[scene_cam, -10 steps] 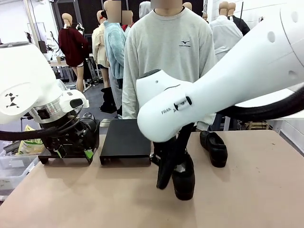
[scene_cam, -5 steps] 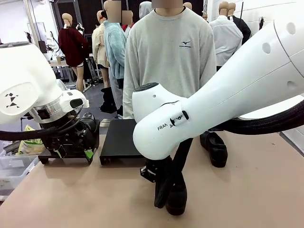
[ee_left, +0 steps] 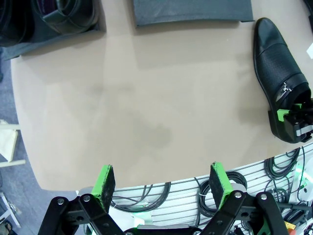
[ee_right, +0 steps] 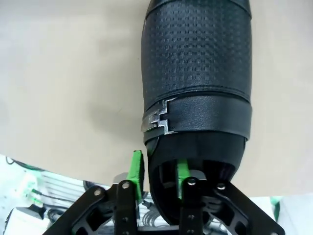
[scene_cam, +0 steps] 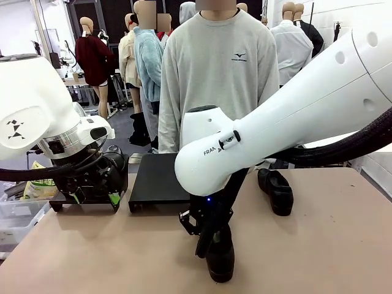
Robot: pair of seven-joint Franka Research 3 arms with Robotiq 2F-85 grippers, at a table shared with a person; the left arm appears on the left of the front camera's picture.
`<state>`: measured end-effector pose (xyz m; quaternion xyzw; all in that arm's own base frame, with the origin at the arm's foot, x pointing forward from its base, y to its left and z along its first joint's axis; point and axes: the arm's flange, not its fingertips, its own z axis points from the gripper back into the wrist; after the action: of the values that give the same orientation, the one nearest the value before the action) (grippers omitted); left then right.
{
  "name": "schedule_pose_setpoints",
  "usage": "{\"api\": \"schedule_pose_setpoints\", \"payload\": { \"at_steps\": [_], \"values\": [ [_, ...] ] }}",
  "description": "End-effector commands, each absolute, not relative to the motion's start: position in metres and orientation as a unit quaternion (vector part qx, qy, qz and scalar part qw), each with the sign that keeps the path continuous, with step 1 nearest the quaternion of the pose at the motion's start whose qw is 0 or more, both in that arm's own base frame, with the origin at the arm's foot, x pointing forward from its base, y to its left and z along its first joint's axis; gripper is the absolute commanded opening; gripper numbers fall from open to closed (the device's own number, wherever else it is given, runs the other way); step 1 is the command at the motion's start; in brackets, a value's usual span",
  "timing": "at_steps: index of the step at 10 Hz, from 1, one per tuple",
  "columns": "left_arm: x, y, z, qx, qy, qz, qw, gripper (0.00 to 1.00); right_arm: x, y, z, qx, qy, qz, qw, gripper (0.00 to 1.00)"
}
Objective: Organize the shoes by placing them on the stand.
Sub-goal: Pick up one Shoe and place it in the middle of the table, then place the Shoe from the middle of the table onto the Shoes Stand.
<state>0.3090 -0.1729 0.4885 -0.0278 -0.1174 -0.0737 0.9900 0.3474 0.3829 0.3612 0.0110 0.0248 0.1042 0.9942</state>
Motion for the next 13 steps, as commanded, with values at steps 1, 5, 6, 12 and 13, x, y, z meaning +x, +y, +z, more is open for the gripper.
{"api": "schedule_pose_setpoints", "payload": {
  "at_steps": [1, 5, 6, 12, 13],
  "values": [
    [0.310, -0.174, 0.487, -0.035, -0.120, -0.065, 0.990, 1.00, 0.350, 0.377, 0.363, 0.040, 0.027, 0.110, 0.993, 1.00],
    [0.310, -0.174, 0.487, -0.035, -0.120, -0.065, 0.990, 1.00, 0.352, 0.369, 0.368, 0.066, 0.027, 0.118, 0.990, 1.00],
    [0.310, -0.174, 0.487, -0.035, -0.120, -0.065, 0.990, 1.00, 0.353, 0.366, 0.370, 0.075, 0.034, 0.123, 0.989, 1.00],
    [0.310, -0.174, 0.487, -0.035, -0.120, -0.065, 0.990, 1.00, 0.357, 0.376, 0.373, 0.059, 0.033, 0.121, 0.990, 1.00],
    [0.310, -0.174, 0.487, -0.035, -0.120, -0.065, 0.990, 1.00, 0.350, 0.382, 0.393, 0.030, 0.011, 0.147, 0.989, 1.00]
  ]
}}
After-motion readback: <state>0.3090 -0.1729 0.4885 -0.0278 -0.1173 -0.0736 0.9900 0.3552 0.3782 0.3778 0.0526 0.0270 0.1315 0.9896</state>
